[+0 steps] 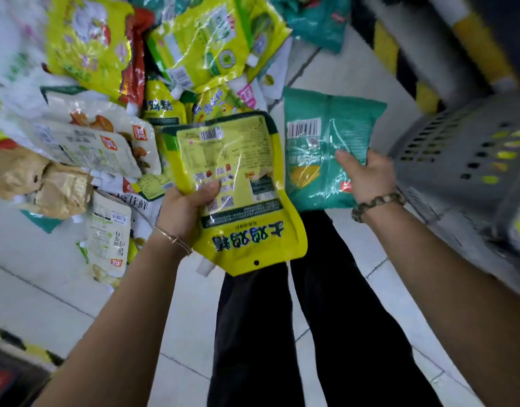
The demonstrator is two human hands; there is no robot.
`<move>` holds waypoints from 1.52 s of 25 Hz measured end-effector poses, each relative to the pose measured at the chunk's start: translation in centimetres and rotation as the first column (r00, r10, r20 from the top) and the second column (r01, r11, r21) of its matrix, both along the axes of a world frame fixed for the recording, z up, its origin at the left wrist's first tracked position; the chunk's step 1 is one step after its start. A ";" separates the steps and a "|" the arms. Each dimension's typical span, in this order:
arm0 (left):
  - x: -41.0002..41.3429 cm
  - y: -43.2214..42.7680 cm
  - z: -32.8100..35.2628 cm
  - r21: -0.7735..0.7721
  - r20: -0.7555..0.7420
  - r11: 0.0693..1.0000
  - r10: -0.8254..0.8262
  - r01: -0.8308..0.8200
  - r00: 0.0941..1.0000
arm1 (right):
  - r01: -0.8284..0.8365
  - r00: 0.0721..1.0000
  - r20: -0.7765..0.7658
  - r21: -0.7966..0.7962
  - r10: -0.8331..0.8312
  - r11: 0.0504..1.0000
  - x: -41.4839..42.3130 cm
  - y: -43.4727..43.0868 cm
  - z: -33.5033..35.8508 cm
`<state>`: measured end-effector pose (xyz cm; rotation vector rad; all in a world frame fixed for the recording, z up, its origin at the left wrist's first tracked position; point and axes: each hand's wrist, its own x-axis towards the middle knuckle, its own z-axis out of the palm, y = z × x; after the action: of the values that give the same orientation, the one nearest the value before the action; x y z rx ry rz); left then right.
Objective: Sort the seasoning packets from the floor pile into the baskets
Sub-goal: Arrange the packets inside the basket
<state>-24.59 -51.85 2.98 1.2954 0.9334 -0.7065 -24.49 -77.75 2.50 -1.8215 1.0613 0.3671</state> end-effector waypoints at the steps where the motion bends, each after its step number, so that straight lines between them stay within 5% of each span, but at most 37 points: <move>1: 1.1 -0.8 1.3 0.027 0.022 0.999 -0.047 0.046 0.999 | 0.012 1.000 0.013 -0.035 -0.011 0.999 -0.1 -0.9 1.7; 5: 4.7 -5.1 7.2 0.124 0.181 0.946 -0.318 0.300 0.930 | 0.106 0.992 0.076 -0.124 -0.097 0.987 -1.2 -4.6 8.9; 14: 5.2 -22.8 15.0 0.101 0.295 0.838 -0.539 0.536 0.789 | 0.512 0.834 0.290 -0.091 -0.469 0.854 -8.3 -16.2 18.2; 27: -3.6 -49.0 11.8 0.270 0.191 0.445 -0.894 0.854 0.406 | 0.711 0.703 0.207 -0.162 -0.681 0.684 -23.2 -38.6 14.8; 32: -4.6 -53.4 9.1 0.334 0.158 0.330 -0.943 0.883 0.292 | 0.717 0.679 0.278 -0.048 -0.680 0.696 -25.3 -40.8 13.1; 38: -6.3 -55.6 6.6 0.442 0.176 0.271 -0.961 0.855 0.213 | 0.733 0.674 0.150 -0.015 -0.723 0.680 -28.1 -41.1 9.1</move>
<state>-30.91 -107.40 9.61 2.1621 -0.3083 -1.1704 -52.63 -118.84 11.60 -1.2987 1.6177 -0.2875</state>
